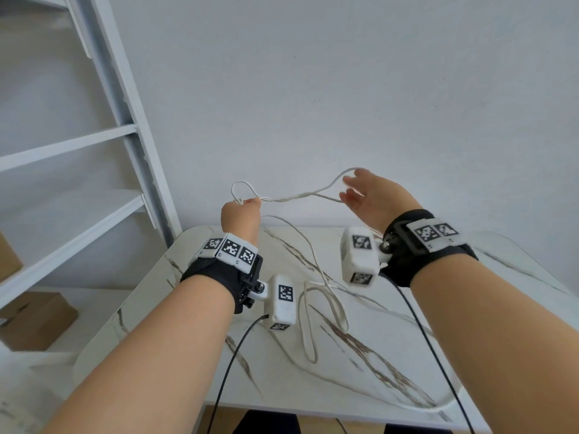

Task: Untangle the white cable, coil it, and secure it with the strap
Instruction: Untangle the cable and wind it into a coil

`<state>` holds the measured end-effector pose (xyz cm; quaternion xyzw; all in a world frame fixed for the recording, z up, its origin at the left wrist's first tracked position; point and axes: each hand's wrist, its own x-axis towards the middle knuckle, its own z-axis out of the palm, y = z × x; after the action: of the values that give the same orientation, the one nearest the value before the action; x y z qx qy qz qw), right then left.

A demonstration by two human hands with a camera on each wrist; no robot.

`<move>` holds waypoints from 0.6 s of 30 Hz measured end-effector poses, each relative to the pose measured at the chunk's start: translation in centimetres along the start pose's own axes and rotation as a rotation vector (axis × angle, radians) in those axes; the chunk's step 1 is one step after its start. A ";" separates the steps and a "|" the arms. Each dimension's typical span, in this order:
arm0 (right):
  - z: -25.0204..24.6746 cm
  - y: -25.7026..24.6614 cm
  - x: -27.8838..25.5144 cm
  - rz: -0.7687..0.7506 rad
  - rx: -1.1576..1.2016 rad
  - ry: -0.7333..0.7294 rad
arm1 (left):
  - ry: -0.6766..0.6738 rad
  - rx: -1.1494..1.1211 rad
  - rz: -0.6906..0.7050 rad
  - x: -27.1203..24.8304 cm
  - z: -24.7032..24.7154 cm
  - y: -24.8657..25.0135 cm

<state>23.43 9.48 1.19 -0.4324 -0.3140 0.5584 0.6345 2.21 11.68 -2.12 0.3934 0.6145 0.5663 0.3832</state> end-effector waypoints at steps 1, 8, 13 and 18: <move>-0.1 -0.2 0.0 0.033 0.112 -0.050 | -0.005 0.000 -0.009 -0.1 -0.1 0.0; -0.6 -1.2 -1.0 0.103 0.397 -0.100 | 0.017 -0.010 0.003 0.2 -0.5 0.7; -0.7 -0.5 -1.1 0.055 -0.184 -0.195 | 0.065 -0.019 0.013 0.5 -1.1 1.2; 0.1 -0.8 -2.5 0.027 -1.036 -0.419 | 0.120 -0.035 0.016 1.1 -1.8 1.5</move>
<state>23.20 7.09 2.15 -0.5716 -0.6610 0.4132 0.2561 0.18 12.03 -0.57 0.3569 0.6233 0.6024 0.3481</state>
